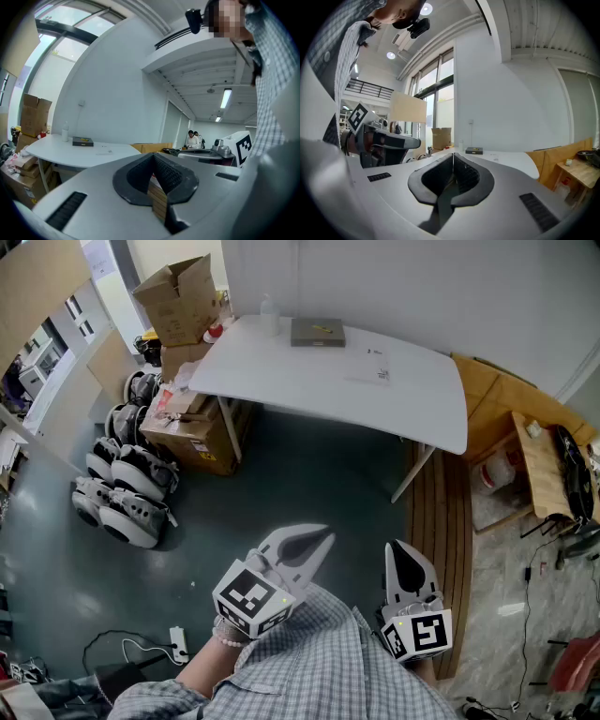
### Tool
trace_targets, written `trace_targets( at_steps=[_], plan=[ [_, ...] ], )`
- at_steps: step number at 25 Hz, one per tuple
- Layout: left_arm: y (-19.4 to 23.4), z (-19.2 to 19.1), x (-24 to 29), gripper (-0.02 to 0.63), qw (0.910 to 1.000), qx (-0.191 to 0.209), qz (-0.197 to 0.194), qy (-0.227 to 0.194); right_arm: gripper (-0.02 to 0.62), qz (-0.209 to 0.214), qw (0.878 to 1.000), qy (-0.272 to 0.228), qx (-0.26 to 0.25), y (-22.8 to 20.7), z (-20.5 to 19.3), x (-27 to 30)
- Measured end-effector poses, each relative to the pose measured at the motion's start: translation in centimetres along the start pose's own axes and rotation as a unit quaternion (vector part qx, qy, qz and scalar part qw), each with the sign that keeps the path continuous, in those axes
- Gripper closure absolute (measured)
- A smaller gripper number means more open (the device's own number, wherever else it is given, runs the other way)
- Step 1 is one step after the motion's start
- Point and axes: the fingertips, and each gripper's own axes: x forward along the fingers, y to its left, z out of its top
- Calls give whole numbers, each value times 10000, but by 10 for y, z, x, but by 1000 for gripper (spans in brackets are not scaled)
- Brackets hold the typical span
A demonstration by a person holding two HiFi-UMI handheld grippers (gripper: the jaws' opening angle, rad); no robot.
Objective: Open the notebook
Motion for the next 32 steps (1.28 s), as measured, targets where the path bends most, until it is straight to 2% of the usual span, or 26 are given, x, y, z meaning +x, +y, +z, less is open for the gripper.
trace_targets(
  at_steps=[12, 22, 32],
  plan=[
    [0, -8, -9, 600, 9998, -72, -167, 54, 572, -69, 10000, 17, 51, 17, -4, 5],
    [22, -9, -37, 600, 9999, -38, -110, 30, 572, -678, 9971, 42, 340, 24, -14, 0],
    [25, -10, -67, 600, 9999, 19, -162, -47, 572, -770, 9967, 1, 258, 55, -14, -6]
  ],
)
